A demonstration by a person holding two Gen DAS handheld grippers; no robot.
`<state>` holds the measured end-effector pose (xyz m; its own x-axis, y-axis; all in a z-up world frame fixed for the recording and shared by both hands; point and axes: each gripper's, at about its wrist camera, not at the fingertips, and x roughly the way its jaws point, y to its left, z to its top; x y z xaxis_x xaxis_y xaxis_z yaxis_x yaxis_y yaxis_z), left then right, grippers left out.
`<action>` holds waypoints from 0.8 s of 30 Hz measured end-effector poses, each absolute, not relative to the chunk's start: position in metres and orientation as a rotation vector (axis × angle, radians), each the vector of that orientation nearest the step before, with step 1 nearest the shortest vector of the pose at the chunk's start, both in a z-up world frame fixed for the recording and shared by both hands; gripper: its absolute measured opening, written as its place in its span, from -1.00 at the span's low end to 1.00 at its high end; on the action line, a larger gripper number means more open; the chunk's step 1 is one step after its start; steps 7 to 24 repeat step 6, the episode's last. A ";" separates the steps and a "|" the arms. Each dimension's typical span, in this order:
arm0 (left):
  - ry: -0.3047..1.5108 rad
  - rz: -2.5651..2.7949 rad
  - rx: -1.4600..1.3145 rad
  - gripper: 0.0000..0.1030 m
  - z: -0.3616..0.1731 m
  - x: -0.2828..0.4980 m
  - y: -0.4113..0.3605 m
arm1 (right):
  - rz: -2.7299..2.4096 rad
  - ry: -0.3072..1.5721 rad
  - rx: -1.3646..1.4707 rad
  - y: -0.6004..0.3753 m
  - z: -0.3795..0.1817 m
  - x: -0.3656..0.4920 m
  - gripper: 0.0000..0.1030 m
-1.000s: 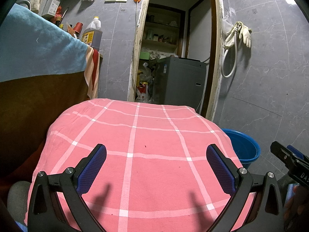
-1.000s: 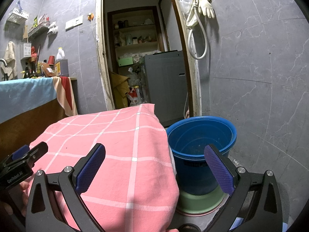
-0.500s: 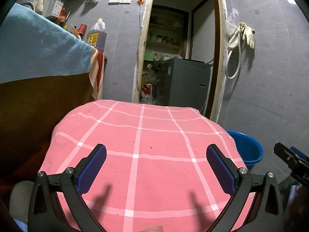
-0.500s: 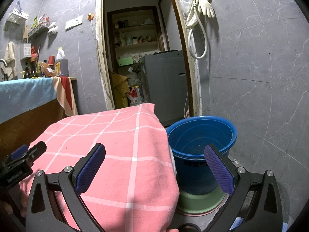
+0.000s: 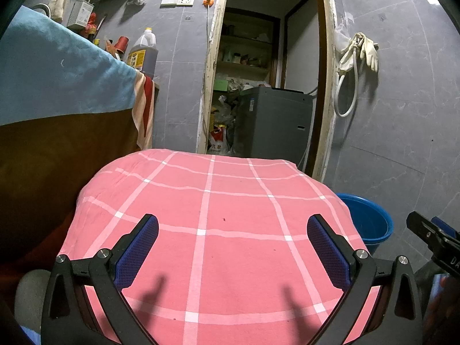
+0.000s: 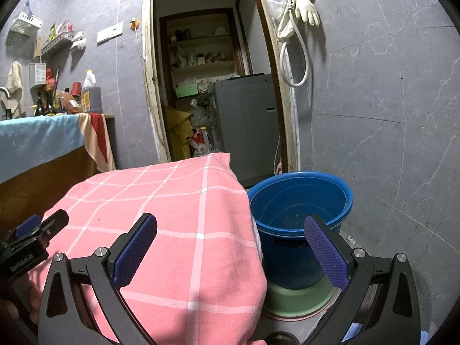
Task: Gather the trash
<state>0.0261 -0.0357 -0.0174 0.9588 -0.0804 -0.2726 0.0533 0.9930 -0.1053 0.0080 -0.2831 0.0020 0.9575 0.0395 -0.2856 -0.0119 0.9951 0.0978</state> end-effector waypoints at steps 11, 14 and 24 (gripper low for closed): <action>0.281 -0.069 -0.095 0.97 -0.017 0.026 -0.036 | 0.026 0.291 0.096 -0.283 0.002 0.009 1.00; 0.281 -0.069 -0.095 0.97 -0.017 0.026 -0.036 | 0.026 0.291 0.096 -0.283 0.002 0.009 1.00; 0.281 -0.069 -0.095 0.97 -0.017 0.026 -0.036 | 0.026 0.291 0.096 -0.283 0.002 0.009 1.00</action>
